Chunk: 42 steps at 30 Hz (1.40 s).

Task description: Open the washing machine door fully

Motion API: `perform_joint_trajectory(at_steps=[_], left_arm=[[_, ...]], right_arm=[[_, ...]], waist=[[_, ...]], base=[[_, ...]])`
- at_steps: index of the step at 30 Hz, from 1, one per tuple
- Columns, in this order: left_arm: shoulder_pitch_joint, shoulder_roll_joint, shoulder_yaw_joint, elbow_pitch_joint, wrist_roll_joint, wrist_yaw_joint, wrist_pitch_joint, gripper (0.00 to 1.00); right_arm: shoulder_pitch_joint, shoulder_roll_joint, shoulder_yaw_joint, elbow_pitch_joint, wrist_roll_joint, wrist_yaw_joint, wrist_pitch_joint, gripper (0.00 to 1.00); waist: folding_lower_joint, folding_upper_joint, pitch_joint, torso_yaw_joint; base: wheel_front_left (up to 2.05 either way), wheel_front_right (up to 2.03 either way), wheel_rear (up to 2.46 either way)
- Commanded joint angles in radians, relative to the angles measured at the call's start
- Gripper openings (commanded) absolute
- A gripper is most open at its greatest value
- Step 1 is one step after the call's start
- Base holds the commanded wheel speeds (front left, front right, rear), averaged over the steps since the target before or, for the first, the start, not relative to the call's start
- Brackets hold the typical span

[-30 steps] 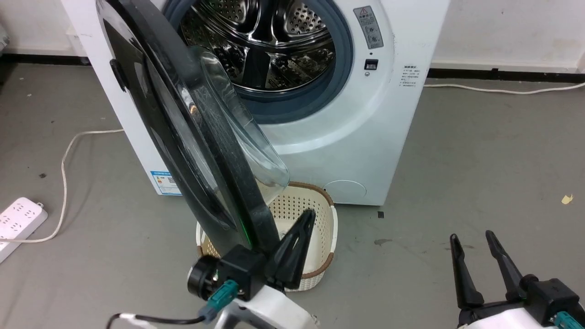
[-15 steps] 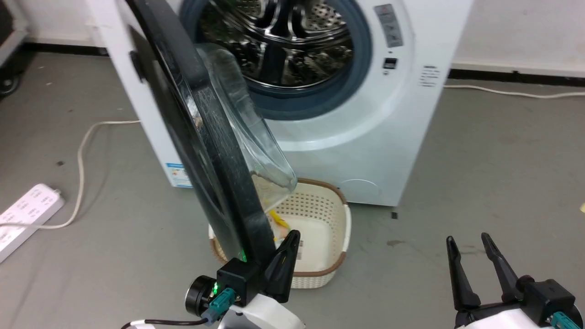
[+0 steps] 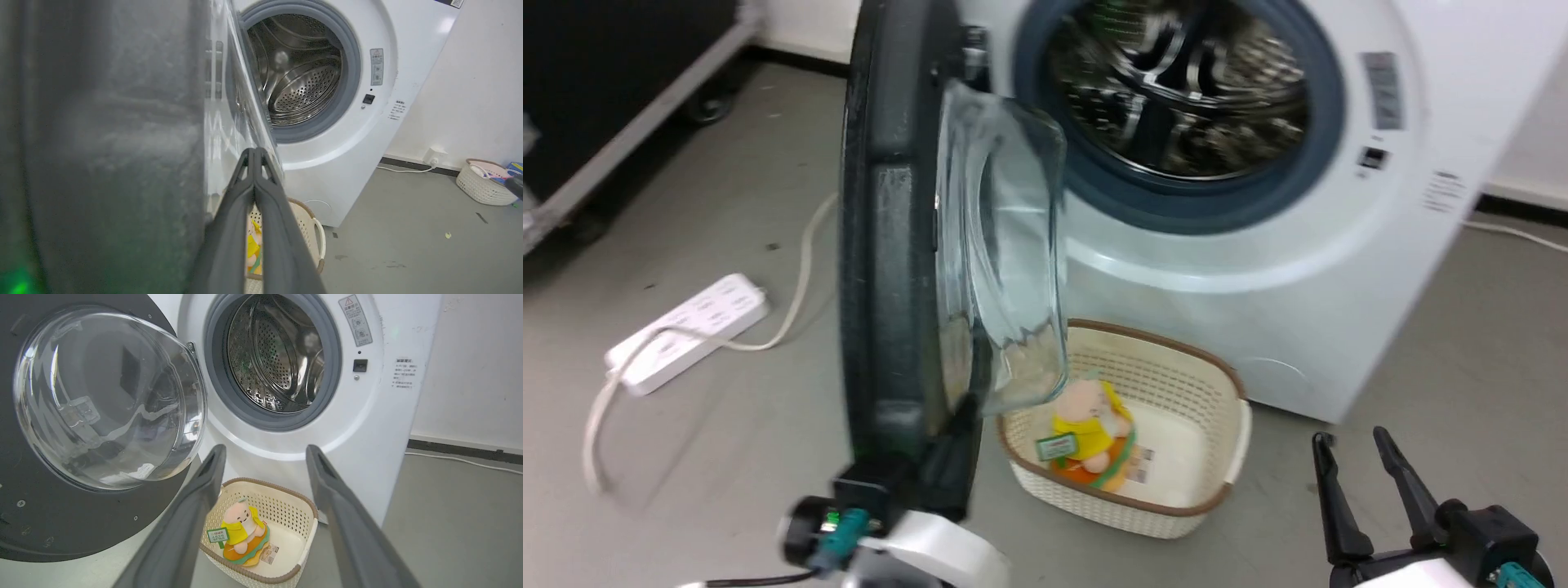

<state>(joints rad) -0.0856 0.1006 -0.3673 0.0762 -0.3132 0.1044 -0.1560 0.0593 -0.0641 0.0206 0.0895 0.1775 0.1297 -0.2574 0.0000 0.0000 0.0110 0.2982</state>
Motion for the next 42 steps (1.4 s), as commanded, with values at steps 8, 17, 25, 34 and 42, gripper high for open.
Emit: perform_joint_trajectory(at_steps=[8,17,25,34,42], left_arm=[[0.012,0.055,0.101,-0.041,-0.044,0.042,-0.004,0.0],[-0.038,0.151,0.256,-0.048,-0.111,0.062,0.012,0.0],[-0.11,0.248,0.369,0.01,-0.172,0.05,0.043,0.0],[-0.215,0.346,0.469,0.149,-0.214,0.047,0.055,0.0],[-0.328,0.407,0.496,0.31,-0.241,-0.006,0.026,0.0]], right_arm=[[0.018,-0.003,0.01,0.019,0.003,0.001,-0.004,1.0],[-0.021,-0.036,0.033,0.011,-0.007,0.001,0.006,1.0],[-0.053,-0.073,0.028,-0.027,-0.013,0.001,0.037,1.0],[-0.079,-0.104,0.016,-0.068,-0.019,0.001,0.066,1.0],[-0.095,-0.121,0.011,-0.092,-0.021,0.001,0.083,1.0]], waist=[[0.0,0.0,-0.003,0.106],[0.0,0.0,0.088,0.119],[0.0,0.0,0.201,0.094],[0.0,0.0,0.287,0.08],[0.0,0.0,0.331,0.068]], base=[[0.0,0.0,0.0],[0.0,0.0,0.0],[0.0,0.0,0.0],[0.0,0.0,0.0],[0.0,0.0,0.0]])
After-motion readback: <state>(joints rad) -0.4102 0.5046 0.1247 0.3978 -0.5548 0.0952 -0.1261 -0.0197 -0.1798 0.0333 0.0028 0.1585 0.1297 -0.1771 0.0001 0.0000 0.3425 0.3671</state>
